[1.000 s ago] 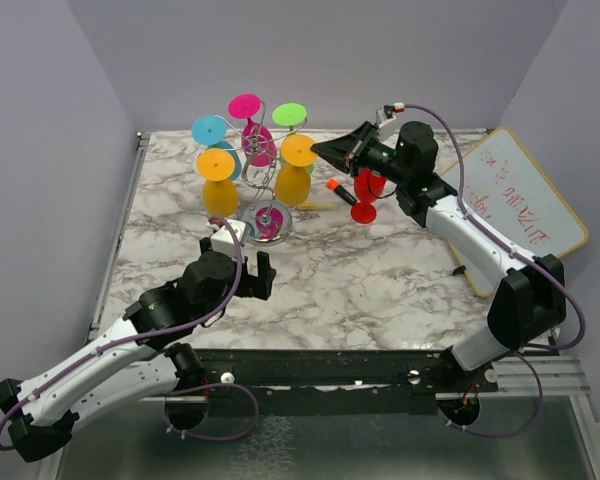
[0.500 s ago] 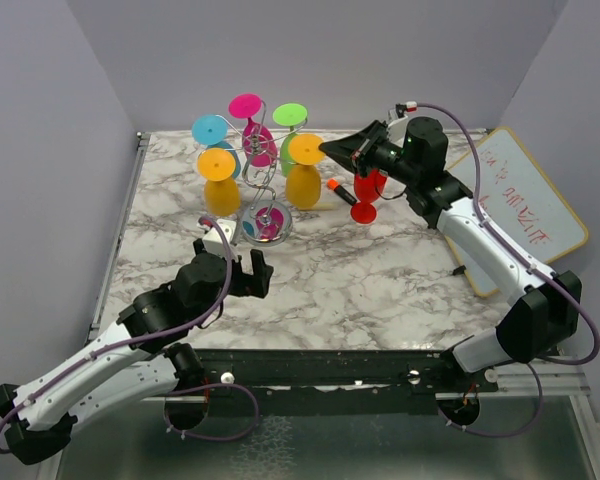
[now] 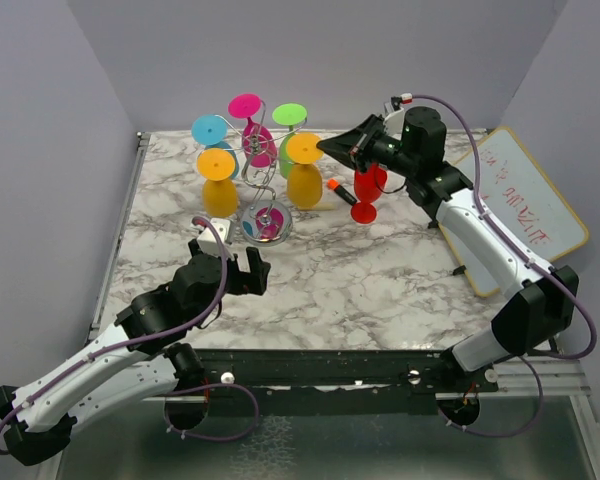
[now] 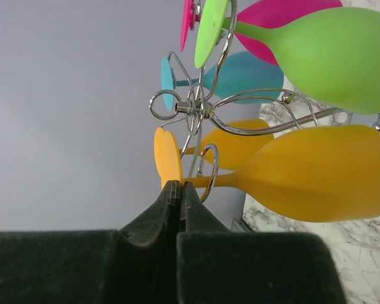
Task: Take the wine glass off the wine glass rack
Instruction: Pick up the wine glass from the wine rack.
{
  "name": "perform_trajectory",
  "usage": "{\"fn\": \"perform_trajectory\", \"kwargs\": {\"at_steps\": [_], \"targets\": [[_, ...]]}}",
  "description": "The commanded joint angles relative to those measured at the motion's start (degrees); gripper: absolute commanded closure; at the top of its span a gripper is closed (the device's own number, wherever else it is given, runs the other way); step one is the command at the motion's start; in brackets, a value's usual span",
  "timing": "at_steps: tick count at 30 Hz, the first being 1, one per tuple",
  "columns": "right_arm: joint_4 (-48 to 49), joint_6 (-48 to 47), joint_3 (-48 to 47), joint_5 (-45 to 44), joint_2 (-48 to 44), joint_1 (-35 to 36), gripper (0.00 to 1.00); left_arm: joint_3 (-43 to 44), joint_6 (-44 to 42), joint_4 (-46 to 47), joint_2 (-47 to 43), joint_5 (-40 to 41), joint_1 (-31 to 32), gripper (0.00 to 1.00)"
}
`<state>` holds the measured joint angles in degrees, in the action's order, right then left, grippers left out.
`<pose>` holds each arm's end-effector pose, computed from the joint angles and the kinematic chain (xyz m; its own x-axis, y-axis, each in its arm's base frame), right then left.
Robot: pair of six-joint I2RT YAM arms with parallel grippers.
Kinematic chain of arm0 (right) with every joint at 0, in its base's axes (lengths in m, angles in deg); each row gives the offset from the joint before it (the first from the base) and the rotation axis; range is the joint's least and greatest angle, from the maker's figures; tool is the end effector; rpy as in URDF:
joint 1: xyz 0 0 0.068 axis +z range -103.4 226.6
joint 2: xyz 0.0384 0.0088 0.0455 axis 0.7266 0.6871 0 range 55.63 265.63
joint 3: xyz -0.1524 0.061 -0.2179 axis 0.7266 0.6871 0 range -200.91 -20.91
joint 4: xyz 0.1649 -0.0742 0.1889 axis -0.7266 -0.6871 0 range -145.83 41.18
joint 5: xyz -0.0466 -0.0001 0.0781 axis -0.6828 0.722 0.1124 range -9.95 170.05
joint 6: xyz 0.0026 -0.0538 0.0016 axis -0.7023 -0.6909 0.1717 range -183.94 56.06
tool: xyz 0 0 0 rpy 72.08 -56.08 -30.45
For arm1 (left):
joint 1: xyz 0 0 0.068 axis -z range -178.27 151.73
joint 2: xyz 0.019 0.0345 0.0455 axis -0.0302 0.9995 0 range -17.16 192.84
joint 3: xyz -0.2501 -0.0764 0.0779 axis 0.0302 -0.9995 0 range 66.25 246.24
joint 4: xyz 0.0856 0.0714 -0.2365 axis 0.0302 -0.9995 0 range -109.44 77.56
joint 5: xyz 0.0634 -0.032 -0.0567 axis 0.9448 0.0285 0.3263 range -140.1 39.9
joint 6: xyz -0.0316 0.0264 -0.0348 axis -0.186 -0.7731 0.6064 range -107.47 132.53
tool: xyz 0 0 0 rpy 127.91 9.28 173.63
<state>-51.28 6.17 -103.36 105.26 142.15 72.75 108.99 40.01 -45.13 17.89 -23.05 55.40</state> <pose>0.3148 0.1715 0.4075 -0.7668 0.5713 -0.2925 -0.1690 0.2599 0.9507 0.0927 -0.0987 0.3128 -0.4405 -0.0949 -0.8927 0.3044 0.9197 -0.2479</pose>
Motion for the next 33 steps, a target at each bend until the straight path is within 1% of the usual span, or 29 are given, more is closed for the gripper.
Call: {"fn": "perform_trajectory", "kwargs": {"at_steps": [1, 6, 10, 15, 26, 33], "targets": [[-3.9, -3.4, -4.2, 4.4, 2.6, 0.0, 0.99, -0.2, 2.1, 1.2, -0.5, 3.5, -0.3, 0.01], [-4.2, -3.6, -4.9, 5.9, 3.8, 0.5, 1.00, -0.6, 2.8, 1.8, -0.4, 3.1, -0.3, 0.01], [-7.2, -6.1, -6.7, 5.7, 3.8, 0.7, 1.00, -0.9, 3.2, 1.8, -1.0, 2.7, -0.2, 0.01], [-6.7, -6.6, -8.1, 8.2, 4.1, 1.0, 1.00, -1.7, 4.7, 2.3, -1.2, 2.9, -0.3, 0.01], [-4.8, -6.5, -9.1, 10.1, 6.1, 2.0, 0.99, -1.6, 2.8, 3.8, -0.4, 2.3, -0.3, 0.01], [-3.1, -5.4, -8.8, 7.6, 6.8, 2.1, 1.00, -1.8, 2.7, 3.9, -1.1, 2.3, -0.2, 0.01]]}}
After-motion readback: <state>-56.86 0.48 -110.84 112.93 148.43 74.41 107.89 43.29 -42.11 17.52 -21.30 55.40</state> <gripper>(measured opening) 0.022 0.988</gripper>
